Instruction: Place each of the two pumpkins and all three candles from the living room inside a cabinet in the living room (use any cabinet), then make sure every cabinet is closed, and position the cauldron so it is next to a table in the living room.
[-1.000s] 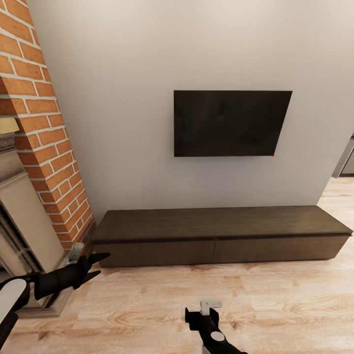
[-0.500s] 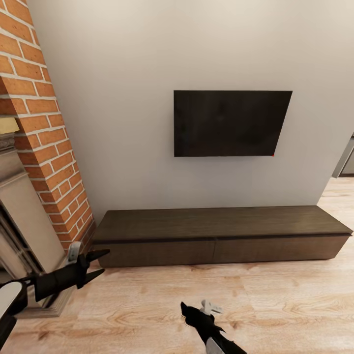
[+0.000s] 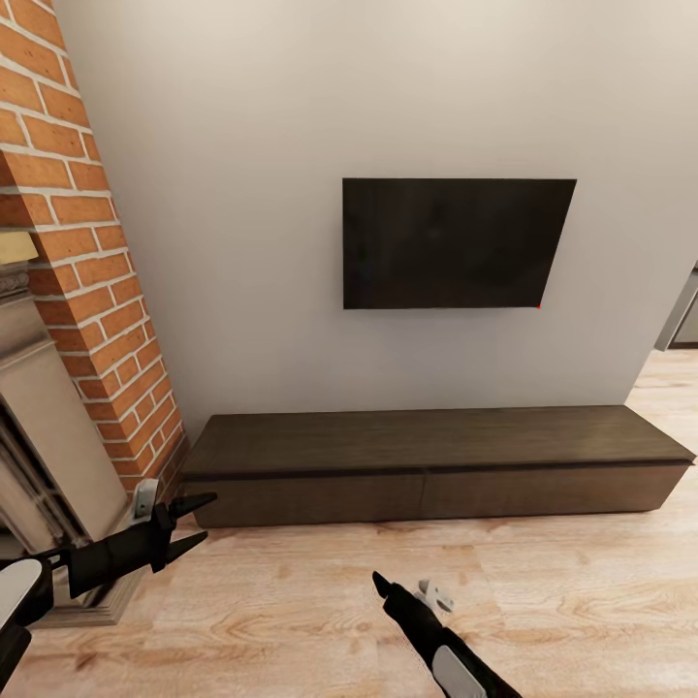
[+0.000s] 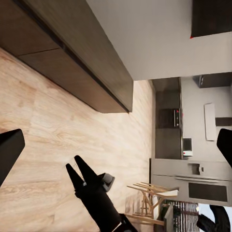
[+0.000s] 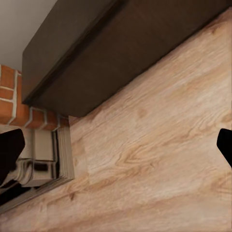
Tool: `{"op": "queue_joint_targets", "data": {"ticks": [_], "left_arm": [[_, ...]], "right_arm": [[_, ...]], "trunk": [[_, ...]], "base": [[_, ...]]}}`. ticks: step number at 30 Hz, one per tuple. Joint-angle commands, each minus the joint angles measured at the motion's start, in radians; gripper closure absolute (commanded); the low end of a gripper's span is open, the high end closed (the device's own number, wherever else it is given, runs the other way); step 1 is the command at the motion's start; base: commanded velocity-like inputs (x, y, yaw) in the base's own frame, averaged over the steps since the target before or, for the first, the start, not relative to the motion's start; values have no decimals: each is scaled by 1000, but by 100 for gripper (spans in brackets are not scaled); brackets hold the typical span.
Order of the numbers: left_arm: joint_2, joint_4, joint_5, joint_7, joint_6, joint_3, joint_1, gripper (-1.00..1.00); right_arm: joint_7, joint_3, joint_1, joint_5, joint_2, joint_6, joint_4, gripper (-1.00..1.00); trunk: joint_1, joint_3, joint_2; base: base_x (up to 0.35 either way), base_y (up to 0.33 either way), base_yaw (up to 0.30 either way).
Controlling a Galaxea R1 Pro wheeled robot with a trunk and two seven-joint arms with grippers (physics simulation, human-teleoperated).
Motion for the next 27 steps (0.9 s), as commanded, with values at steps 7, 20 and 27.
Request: {"op": "queue_joint_targets", "data": {"ticks": [7,20,27], "left_arm": [[-2,0,4,3,4,1,0,-100],[-5,0,4,3,4,-1,0,-100],[-7,-2,4,3,4,-6,0,-100]], "right_arm": [[113,-148,-3,-33,-4,11,-24,-100],[351,-274,-3,-241,-61,201,-26,-100],[355,-360,-3,-258,-61,182,-22,-100]], "trunk": [[0,-1,-1],[0,-1,-1],[0,-1,-1]], "base": [[0,0,0],[0,0,0],[138,0,0]]}}
